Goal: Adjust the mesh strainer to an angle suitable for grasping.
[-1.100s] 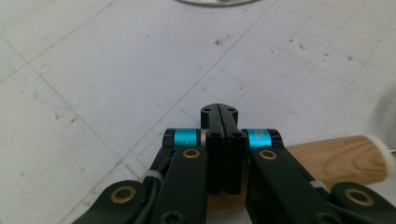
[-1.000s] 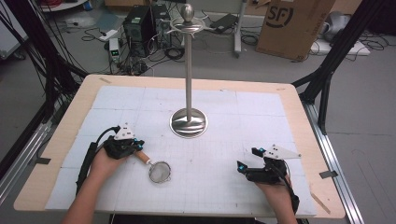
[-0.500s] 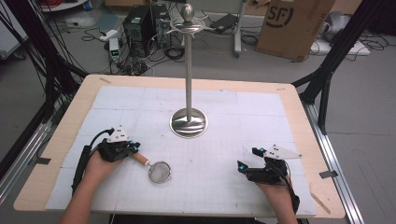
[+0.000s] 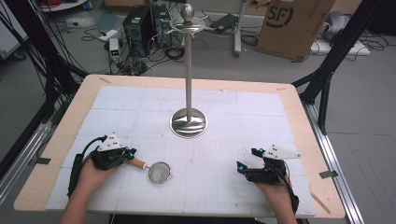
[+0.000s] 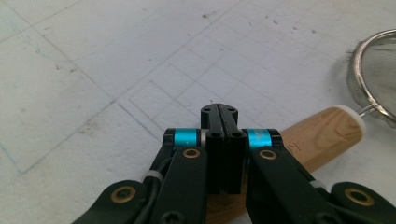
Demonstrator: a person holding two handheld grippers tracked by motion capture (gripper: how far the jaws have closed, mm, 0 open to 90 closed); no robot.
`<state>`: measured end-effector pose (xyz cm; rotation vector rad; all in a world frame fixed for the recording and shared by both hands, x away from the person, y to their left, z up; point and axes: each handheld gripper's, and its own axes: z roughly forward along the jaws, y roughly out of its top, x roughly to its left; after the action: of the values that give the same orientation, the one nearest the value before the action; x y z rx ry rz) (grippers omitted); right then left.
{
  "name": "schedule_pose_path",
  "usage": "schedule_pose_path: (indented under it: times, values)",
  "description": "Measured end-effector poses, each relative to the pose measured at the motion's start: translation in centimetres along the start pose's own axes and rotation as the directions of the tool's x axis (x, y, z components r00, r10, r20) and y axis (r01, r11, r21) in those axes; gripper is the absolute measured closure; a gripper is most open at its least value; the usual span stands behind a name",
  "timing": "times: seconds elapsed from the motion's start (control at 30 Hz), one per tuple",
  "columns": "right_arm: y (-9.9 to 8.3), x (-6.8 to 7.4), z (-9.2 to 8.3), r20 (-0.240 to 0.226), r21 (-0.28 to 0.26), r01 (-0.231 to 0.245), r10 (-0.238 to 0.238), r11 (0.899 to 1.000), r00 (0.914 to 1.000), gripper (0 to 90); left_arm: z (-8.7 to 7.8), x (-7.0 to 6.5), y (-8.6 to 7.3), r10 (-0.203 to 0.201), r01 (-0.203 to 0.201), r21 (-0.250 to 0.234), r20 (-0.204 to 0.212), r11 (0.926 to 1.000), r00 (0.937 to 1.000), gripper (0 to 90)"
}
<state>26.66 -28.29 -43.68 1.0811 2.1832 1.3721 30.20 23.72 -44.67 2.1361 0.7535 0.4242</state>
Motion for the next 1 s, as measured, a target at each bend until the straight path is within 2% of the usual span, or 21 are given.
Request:
schedule_pose_path:
  times: [0.2, 0.43, 0.63, 0.83, 1.0]
  values:
    - [0.0, 0.0, 0.0, 0.003, -0.001, 0.001, -0.001, 1.0, 1.0, 16.4, -0.9, -0.9, -0.5, 0.015, -0.015, 0.004, 0.005, 0.9999, 0.9999, 89.7]
    - [0.0, 0.0, -0.1, -0.001, -0.002, 0.004, -0.004, 1.0, 1.0, 16.4, -1.9, -1.1, -0.8, 0.025, -0.025, 0.017, 0.012, 0.9995, 0.9996, 89.7]
    - [0.0, 0.0, 0.0, -0.004, 0.005, 0.005, -0.005, 1.0, 1.0, 16.4, -2.3, -1.2, -0.7, 0.018, -0.018, -0.009, 0.02, 0.9998, 0.9996, 89.6]
    - [0.0, 0.0, 0.0, -0.004, 0.001, 0.001, -0.001, 1.0, 1.0, 16.4, -2.6, -2.1, 0.3, 0.056, -0.053, -0.038, 0.067, 0.9979, 0.9962, 89.5]
    - [-0.1, -0.1, 0.0, -0.005, 0.004, 0.006, -0.006, 1.0, 1.0, 16.4, -2.9, -2.3, 0.6, 0.074, -0.07, -0.05, 0.098, 0.9963, 0.9924, 84.2]
